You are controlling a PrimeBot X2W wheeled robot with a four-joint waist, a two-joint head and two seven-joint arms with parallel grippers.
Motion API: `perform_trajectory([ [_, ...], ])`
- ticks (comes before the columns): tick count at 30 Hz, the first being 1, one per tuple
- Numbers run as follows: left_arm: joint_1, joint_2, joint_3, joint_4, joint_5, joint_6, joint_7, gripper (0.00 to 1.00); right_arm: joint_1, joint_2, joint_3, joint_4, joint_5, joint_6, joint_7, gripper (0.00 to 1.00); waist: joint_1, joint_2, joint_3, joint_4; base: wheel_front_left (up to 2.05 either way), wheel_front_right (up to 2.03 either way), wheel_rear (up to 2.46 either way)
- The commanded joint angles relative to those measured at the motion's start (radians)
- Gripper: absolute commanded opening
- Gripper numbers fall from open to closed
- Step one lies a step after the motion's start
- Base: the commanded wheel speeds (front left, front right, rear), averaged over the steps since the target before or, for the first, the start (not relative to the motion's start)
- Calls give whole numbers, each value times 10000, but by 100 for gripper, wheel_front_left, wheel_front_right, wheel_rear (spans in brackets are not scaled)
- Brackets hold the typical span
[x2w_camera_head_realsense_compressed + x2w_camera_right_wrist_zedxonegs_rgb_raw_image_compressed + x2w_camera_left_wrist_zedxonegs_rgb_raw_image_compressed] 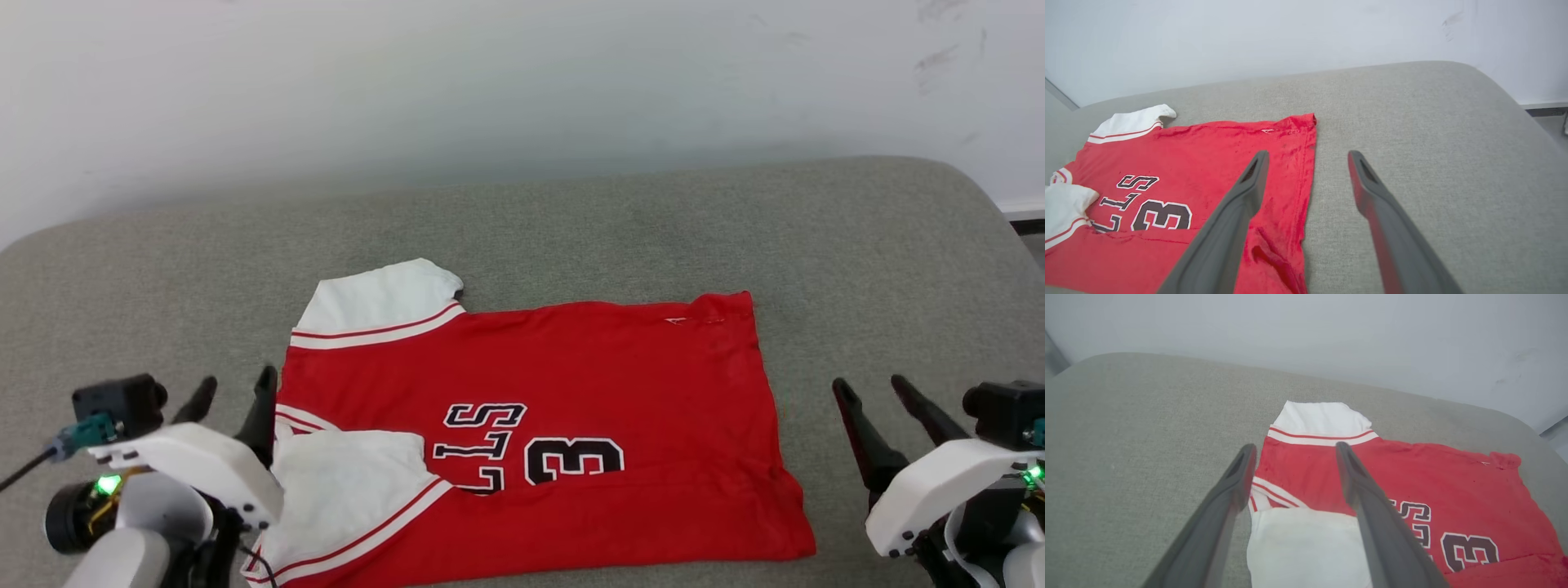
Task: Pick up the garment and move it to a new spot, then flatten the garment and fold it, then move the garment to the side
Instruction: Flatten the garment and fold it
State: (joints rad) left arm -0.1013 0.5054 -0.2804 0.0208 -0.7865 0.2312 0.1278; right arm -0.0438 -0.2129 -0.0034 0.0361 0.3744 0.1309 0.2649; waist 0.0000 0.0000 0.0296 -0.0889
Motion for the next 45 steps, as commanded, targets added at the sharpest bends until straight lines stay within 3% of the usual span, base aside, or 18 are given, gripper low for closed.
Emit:
perform_trajectory([
  [1,-340,11,91,36,132,56,-187,100,-191,103,-62,-55,-225,-2,-248,100,0,0,78,-134,0,0,0],
  [9,-2916,251,269,642,341,-345,-45,100,-1181,672,-163,-1041,-798,-2,-1640,100,0,0,1597,-589,0,0,0],
  [16,-5689,771,97,1697,285,-1105,1157,100,-1994,903,48,-1735,-905,-2,-2253,100,0,0,3160,-1051,0,0,0],
  [19,-6713,1023,-107,2269,157,-1468,2051,100,-2236,980,119,-1843,-938,-3,-2428,100,0,0,3649,-1279,0,0,0],
  [23,-7577,1465,-776,3074,-64,-2180,4069,100,-2472,1060,241,-1897,-935,-2,-2594,100,0,0,4130,-1537,0,0,0],
  [26,-8018,1727,-1127,3606,-242,-2480,5409,100,-2501,1111,271,-1793,-903,-3,-2628,100,0,0,4390,-1696,0,0,0],
  [31,-8352,2032,-1555,4331,-277,-2570,6892,100,-2536,1200,387,-1579,-778,-3,-2628,100,0,0,4747,-1909,0,0,0],
  [35,-7944,1880,-1967,5110,-520,-2374,8146,100,-2604,1249,427,-1419,-640,-3,-2652,100,0,0,4875,-2022,0,0,0],
  [36,-7807,1805,-2030,5256,-624,-2322,8412,88,-2630,1254,454,-1378,-585,-3,-2631,100,0,0,4884,-2050,0,0,0],
  [37,-7687,1691,-2038,5338,-744,-2292,8540,41,-2653,1254,476,-1355,-553,-2,-2622,100,0,0,4886,-2070,0,0,0],
  [38,-7586,1587,-2056,5389,-826,-2293,8640,0,-2664,1245,476,-1313,-512,-2,-2596,100,0,0,4868,-2085,0,0,0],
  [45,-7853,1336,-1773,5309,-608,-2373,7075,0,-2914,964,481,-863,243,-3,-2034,100,0,0,4427,-1841,0,0,0],
])
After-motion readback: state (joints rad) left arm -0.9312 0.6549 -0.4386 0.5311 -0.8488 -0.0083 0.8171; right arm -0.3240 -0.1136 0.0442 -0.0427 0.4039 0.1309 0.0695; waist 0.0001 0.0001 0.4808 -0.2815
